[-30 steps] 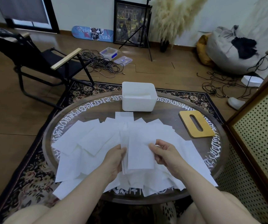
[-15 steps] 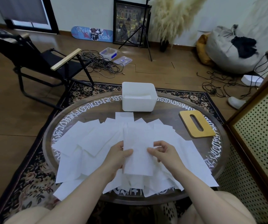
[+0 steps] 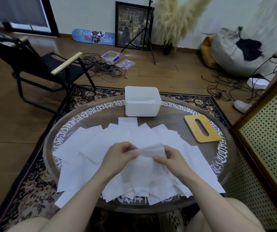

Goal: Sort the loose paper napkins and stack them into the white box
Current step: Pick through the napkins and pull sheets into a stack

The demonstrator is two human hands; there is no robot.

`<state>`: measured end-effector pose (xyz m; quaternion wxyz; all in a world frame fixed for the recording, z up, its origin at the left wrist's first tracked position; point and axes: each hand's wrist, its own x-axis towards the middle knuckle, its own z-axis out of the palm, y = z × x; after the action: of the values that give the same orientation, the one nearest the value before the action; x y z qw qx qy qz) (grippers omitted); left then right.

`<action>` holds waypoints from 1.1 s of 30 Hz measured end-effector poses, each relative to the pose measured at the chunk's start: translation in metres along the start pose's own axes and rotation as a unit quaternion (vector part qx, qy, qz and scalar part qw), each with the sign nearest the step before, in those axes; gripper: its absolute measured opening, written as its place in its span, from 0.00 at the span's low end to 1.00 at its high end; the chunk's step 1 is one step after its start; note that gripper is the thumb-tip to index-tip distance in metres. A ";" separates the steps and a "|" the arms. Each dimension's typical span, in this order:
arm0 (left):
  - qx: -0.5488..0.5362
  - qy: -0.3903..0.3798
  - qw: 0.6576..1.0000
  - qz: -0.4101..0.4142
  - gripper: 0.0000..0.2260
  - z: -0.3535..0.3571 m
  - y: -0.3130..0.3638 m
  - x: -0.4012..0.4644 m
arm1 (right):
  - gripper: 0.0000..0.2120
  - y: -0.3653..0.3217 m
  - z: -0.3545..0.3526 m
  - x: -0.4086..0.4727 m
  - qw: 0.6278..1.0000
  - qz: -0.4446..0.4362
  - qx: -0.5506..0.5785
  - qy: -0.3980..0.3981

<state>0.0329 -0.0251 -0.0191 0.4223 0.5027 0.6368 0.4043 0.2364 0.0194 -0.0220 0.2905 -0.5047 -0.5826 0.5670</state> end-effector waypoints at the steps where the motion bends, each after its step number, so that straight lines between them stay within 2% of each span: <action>1: -0.044 0.033 0.998 -0.003 0.05 -0.002 0.001 0.001 | 0.08 0.001 0.000 0.001 1.000 0.001 0.018 0.025; 3: -0.149 0.058 0.987 -0.026 0.10 -0.004 0.004 0.001 | 0.09 0.003 0.002 0.002 0.996 -0.002 0.063 0.062; 5: -0.239 0.047 0.969 -0.053 0.13 0.001 0.006 -0.001 | 0.11 0.004 0.005 0.002 0.992 -0.016 0.096 0.078; 7: -0.258 0.046 0.963 -0.063 0.13 0.011 0.004 -0.004 | 0.12 0.006 0.009 0.002 0.990 -0.027 0.109 0.082; 13: -0.245 0.069 0.966 -0.049 0.17 0.023 -0.009 -0.006 | 0.11 0.014 0.009 -0.002 0.987 -0.004 0.140 0.072; 18: -0.220 0.060 0.973 -0.042 0.20 0.033 -0.013 -0.009 | 0.11 0.017 0.010 -0.006 0.991 -0.013 0.125 0.046; 24: -0.213 0.072 0.974 -0.033 0.21 0.034 -0.012 -0.002 | 0.12 0.019 0.009 -0.005 0.992 -0.024 0.111 0.050; 30: -0.152 0.079 0.984 -0.046 0.18 0.034 -0.022 -0.004 | 0.14 0.028 0.008 -0.001 0.995 0.010 0.036 0.088; 33: -0.064 0.093 0.992 -0.054 0.12 0.032 -0.028 -0.007 | 0.11 0.034 0.008 0.001 0.993 0.023 -0.062 0.101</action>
<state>0.0560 -0.0333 -0.0549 0.4136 0.3998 0.6721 0.4662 0.2376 0.0121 -0.0561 0.3030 -0.5893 -0.5728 0.4825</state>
